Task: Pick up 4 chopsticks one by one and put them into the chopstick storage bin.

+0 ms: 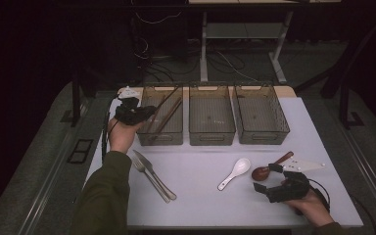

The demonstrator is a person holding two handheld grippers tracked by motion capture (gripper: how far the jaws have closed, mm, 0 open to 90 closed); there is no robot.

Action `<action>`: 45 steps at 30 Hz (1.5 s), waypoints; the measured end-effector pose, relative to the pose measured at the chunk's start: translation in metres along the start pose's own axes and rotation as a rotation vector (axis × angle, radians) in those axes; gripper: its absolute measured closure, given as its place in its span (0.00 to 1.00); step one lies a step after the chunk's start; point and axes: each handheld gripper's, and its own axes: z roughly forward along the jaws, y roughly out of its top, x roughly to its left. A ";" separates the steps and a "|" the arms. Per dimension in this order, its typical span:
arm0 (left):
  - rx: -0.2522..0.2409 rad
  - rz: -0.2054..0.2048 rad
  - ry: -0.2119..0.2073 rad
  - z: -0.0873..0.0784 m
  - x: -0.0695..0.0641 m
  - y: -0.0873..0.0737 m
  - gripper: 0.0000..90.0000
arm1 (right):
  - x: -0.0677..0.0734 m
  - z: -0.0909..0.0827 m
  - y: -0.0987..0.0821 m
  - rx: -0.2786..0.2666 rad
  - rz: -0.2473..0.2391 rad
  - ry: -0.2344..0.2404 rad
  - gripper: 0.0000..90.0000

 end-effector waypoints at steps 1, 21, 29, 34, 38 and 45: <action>0.003 -0.006 0.010 0.003 0.000 0.000 0.94 | 0.000 0.000 0.000 0.000 0.000 0.001 0.02; 0.105 -0.079 0.083 0.038 0.010 -0.017 0.94 | 0.000 -0.001 0.000 -0.005 0.004 0.003 0.02; 0.112 -0.075 0.088 0.042 0.008 -0.020 0.88 | -0.001 -0.002 -0.001 -0.010 0.005 0.001 0.02; 0.090 -0.075 0.076 0.040 0.006 -0.019 0.76 | -0.001 -0.002 -0.001 -0.009 0.001 0.002 0.02; 0.069 -0.053 0.069 0.037 0.003 -0.016 0.65 | -0.001 -0.002 -0.001 -0.006 0.003 0.001 0.02; 0.031 -0.025 0.032 0.028 -0.003 -0.011 0.54 | -0.001 -0.002 -0.001 -0.006 0.004 0.001 0.02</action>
